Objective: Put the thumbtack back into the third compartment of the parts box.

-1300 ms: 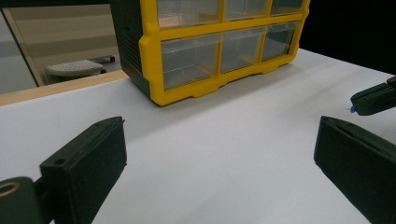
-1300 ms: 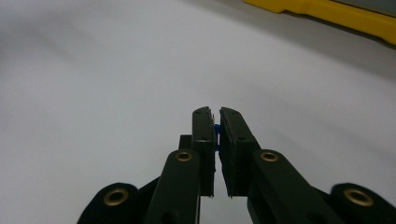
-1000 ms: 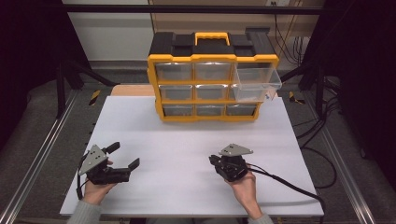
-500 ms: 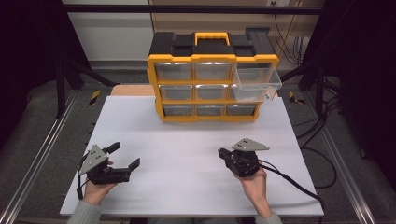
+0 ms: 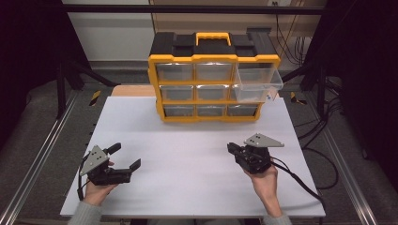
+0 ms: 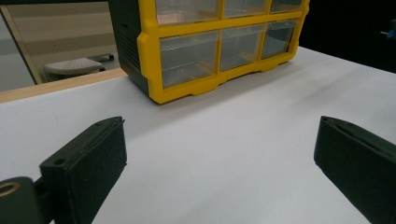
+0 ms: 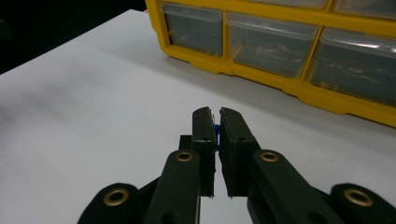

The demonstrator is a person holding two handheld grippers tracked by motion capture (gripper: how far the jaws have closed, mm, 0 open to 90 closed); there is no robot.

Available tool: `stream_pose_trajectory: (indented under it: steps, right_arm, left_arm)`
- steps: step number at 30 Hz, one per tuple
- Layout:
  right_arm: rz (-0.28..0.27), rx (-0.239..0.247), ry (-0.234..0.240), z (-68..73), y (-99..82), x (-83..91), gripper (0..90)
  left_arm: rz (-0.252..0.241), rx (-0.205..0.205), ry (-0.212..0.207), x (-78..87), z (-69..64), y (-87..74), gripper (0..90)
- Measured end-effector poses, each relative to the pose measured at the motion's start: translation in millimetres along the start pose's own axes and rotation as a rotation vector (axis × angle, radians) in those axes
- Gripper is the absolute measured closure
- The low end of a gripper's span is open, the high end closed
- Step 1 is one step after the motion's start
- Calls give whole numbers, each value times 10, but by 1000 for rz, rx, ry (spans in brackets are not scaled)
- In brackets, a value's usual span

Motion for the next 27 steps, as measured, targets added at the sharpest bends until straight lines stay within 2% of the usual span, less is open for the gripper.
stream_pose_trajectory:
  steps: [11,27]
  right_arm:
    - [-42,-23,-16,-96,137,154,853]
    - [-99,-4,-33,-148,438,332,853]
  left_arm:
    - [0,-1,1,0,2,1,20]
    - [3,-1,1,-4,5,-5,20]
Point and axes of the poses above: each handheld gripper's, and its own axes: x roughly backward along the jaws, y roughly out of its top, z roughly to its left, the point moved 8 cm from there along -x, roughly forward along the jaws, and after that the axes turned 1 degree about -y, right-handed, at the moved point
